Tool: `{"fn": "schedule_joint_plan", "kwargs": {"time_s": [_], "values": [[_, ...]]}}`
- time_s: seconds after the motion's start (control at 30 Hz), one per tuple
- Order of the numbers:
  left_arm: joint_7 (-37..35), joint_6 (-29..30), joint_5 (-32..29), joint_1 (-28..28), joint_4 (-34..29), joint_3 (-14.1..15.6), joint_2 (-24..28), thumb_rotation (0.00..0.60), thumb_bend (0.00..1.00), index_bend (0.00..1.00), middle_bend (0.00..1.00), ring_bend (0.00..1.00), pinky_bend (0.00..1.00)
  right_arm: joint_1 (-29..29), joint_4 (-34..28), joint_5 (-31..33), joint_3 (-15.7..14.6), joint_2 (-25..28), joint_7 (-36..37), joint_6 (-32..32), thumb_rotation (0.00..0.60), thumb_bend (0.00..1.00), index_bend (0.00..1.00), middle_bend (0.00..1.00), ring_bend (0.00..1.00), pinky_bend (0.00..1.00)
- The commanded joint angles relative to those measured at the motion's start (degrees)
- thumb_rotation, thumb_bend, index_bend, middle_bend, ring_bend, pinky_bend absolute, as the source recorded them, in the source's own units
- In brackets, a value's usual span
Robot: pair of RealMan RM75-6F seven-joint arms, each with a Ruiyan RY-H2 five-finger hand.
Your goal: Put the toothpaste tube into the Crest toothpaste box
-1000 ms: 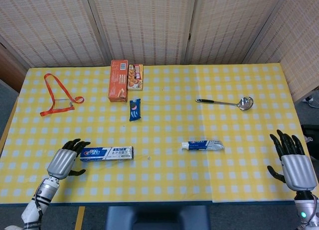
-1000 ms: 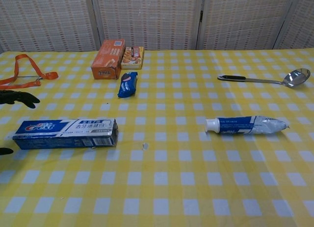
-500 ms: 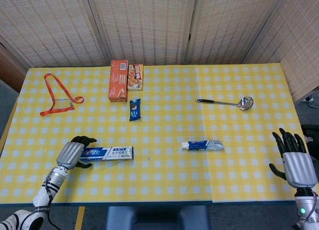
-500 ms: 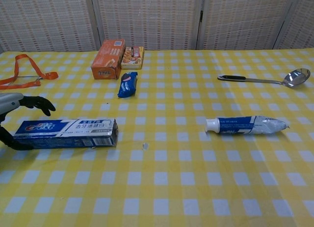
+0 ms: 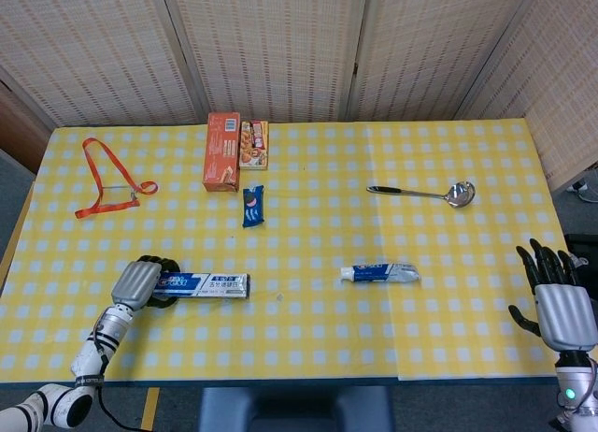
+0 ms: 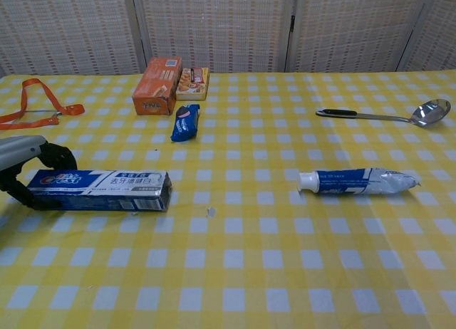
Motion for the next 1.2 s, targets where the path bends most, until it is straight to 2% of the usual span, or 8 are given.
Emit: {"fn": "schedule_joint_plan", "kwargs": {"time_s": [0.03,0.3,0.6,0.77,0.93,1.07,1.2], "values": [[0.7,0.0,-0.8,-0.1,-0.2,-0.2,-0.1,0.600,0.25,0.49,0.51,0.39,0.33,0.0,0.0,-0.1,-0.1,0.0,-0.1,0.0,0.600,0.27,0.00,0.00,0.00,0.00],[5.0,1.2,-3.6,0.2,-2.7,-0.9,0.4,0.600,0.30,0.57,0.61,0.50,0.44,-0.3,-0.3,-1.0,-0.5,0.1,0.0,0.7,0.600,0.27,0.00,0.00,0.00,0.00],[8.7,4.7,-3.7,1.5,-9.4,-0.2,3.1,0.600,0.31,0.57,0.62,0.51,0.46,0.6,-0.2,-0.7,-0.7,-0.1,-1.4,-1.4,0.600,0.27,0.00,0.00,0.00,0.00],[9.3,7.9,-2.2,2.4,-13.8,-0.1,4.9,0.600,0.31,0.57,0.62,0.51,0.45,5.1,-0.6,1.8,0.8,1.3,-3.6,-8.4,0.600,0.27,0.00,0.00,0.00,0.00],[9.3,11.5,0.6,3.6,-17.8,0.7,6.5,0.600,0.31,0.57,0.62,0.51,0.45,11.3,-1.6,6.2,2.1,2.4,-7.2,-18.9,0.600,0.27,0.01,0.03,0.01,0.00],[9.2,13.3,1.9,4.5,-20.4,1.2,8.1,0.600,0.31,0.57,0.62,0.51,0.45,16.0,-0.4,10.4,2.6,0.6,-10.9,-25.9,0.600,0.27,0.08,0.09,0.06,0.00],[8.3,14.8,2.4,5.2,-21.9,1.2,9.7,0.600,0.32,0.57,0.62,0.51,0.45,20.6,2.5,15.4,3.0,-3.8,-16.7,-30.6,0.600,0.27,0.16,0.15,0.11,0.01]]}}
